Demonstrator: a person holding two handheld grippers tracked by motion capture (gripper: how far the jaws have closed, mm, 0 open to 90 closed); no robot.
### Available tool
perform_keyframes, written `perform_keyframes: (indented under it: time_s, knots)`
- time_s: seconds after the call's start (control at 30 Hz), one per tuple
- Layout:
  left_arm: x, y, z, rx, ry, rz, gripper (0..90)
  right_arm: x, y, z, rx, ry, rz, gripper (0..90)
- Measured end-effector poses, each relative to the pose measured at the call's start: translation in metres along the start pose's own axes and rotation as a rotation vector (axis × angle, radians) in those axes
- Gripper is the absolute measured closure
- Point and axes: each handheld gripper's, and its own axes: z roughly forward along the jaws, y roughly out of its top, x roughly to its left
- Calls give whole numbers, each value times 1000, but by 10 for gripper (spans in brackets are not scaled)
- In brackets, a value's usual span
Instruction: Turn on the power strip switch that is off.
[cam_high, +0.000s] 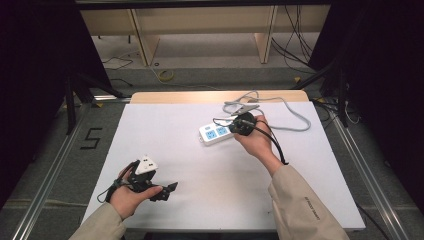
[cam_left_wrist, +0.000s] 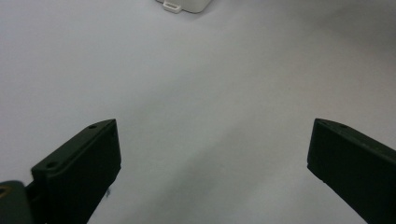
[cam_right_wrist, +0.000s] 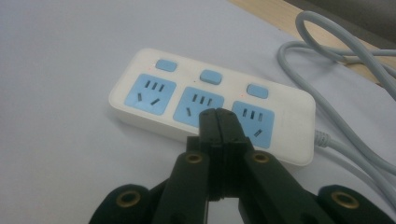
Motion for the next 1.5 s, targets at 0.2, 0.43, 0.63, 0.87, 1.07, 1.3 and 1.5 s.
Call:
perform_keyframes:
  time_s: [0.2, 0.43, 0.63, 0.87, 1.07, 1.3, 1.5]
  knots:
    - [0, 0, 0, 5, 0, -6, 23, 0, 4, 4, -2, 1, 3, 900]
    - [-1, 0, 1, 5, -3, -11, 27, -1, 11, 7, 5, -1, 1, 900]
    - [-1, 0, 2, 3, -4, -8, 27, -2, 14, 11, 9, -3, 12, 900]
    - [-1, 0, 1, 4, -5, -9, 28, -3, 14, 20, 18, -1, 28, 900]
    - [-1, 0, 1, 3, -7, -9, 27, -3, 19, 25, 19, -6, 26, 900]
    - [-1, 0, 1, 3, -7, -9, 28, -5, 21, 28, 19, -3, 39, 900]
    - [-1, 0, 0, -4, -4, -11, 28, -9, 23, 33, 24, -5, 54, 900]
